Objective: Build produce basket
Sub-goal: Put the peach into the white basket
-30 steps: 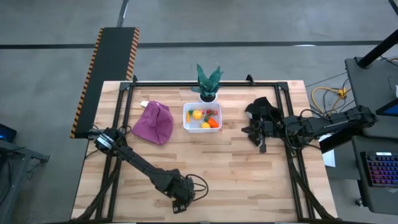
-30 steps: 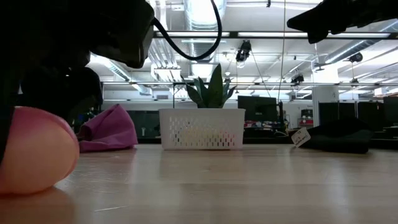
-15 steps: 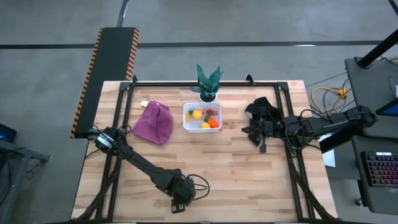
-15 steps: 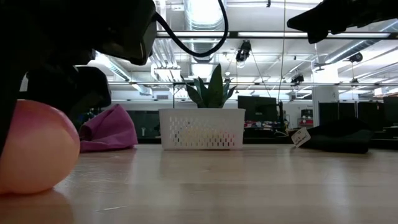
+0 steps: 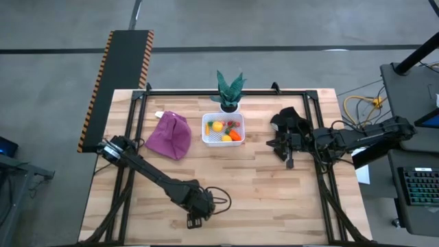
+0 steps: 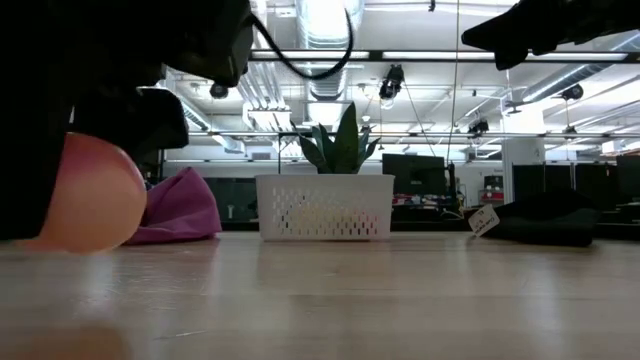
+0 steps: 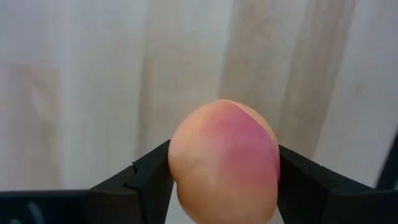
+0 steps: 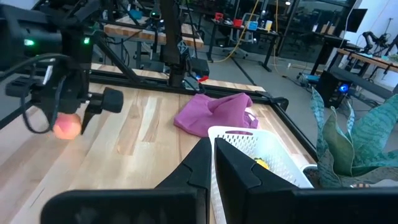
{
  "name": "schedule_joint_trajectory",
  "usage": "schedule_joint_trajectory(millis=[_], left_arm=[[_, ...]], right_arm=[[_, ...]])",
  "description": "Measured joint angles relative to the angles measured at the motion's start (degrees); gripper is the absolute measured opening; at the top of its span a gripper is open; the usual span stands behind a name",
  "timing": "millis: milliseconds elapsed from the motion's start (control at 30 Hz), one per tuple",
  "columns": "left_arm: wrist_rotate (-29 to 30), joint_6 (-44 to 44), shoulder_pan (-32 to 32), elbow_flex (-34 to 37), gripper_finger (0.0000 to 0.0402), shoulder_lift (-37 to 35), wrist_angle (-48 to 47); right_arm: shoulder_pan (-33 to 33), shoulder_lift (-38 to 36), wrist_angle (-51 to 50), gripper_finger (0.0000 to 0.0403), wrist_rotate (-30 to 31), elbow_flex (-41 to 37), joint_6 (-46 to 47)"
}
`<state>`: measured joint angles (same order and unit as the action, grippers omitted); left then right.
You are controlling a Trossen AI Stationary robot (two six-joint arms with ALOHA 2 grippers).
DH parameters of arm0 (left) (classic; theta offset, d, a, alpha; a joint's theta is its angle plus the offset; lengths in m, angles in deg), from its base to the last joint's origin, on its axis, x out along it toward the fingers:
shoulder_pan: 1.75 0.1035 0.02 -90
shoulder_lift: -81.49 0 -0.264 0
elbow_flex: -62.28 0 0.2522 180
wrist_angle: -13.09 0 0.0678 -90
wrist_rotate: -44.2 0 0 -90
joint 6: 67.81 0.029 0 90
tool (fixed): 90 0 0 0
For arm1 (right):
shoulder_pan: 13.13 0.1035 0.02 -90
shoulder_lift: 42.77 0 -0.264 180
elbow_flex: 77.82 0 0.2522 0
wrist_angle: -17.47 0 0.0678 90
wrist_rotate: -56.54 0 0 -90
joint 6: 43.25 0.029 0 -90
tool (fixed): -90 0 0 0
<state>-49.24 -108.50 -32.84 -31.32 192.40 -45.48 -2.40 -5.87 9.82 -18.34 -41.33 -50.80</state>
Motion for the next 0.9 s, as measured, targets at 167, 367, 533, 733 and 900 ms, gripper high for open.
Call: schedule_joint_trajectory(millis=[167,367,533,733,900], left_arm=[[2.26,5.52,1.94,-0.11,0.0210,-1.70,-3.29],[5.54,14.29,7.72,-0.14,0.0210,-4.39,-4.84],[5.49,21.91,13.57,-0.50,0.0210,-7.13,-5.77],[8.22,30.76,20.08,-1.58,0.0210,-11.54,-5.49],[10.11,37.00,27.40,-1.44,0.0210,-14.35,-1.89]], right_arm=[[-0.01,-0.02,0.02,0.0013,0.00,0.00,-0.02],[0.01,0.00,0.02,0.0013,0.00,0.00,0.00],[0.01,-0.02,0.02,0.0013,0.00,0.00,0.04],[0.01,-0.01,-0.01,0.0013,-0.02,0.00,0.97],[0.01,-0.02,0.47,0.0013,-0.02,0.00,1.14]])
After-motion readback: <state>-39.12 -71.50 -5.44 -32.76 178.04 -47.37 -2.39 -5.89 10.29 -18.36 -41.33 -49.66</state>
